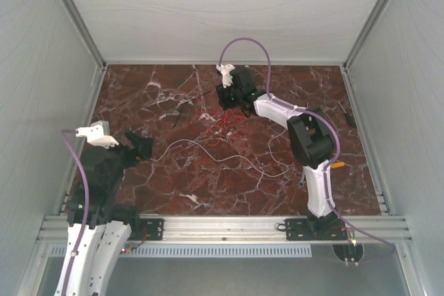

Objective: Zip-tie the wires
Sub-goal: Pick up the cable at the center of the board.

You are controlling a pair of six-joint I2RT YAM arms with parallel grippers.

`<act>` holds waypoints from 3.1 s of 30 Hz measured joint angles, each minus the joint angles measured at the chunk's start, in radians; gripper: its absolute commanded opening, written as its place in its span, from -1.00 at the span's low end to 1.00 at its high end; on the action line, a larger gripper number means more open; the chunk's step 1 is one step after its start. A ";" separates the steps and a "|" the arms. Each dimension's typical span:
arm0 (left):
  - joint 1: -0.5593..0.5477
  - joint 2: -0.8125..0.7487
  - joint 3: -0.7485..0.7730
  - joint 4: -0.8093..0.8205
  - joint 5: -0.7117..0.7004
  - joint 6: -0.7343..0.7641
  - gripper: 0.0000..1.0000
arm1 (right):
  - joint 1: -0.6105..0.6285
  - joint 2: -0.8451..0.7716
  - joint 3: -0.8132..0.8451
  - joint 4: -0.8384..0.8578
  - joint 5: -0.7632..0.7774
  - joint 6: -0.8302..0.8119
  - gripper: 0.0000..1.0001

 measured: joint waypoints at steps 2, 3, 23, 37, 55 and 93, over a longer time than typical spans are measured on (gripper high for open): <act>0.000 0.000 0.000 0.000 0.000 0.000 1.00 | 0.000 0.012 0.010 -0.005 -0.001 -0.003 -0.39; 0.000 0.000 0.000 0.000 0.001 0.000 1.00 | 0.000 0.016 0.013 -0.005 -0.001 -0.007 -0.40; 0.000 -0.001 -0.003 0.002 0.003 0.006 0.99 | 0.000 0.050 0.100 -0.085 0.002 -0.054 -1.00; 0.000 -0.001 -0.011 0.016 0.022 0.023 1.00 | 0.000 -0.171 0.294 -0.060 0.059 0.010 -1.00; 0.000 -0.002 -0.012 0.034 0.029 0.029 0.99 | 0.000 -0.145 0.740 0.473 0.024 0.241 -1.00; -0.450 0.806 0.006 0.874 0.206 0.290 0.96 | 0.005 -0.253 0.853 0.895 0.106 0.338 -1.00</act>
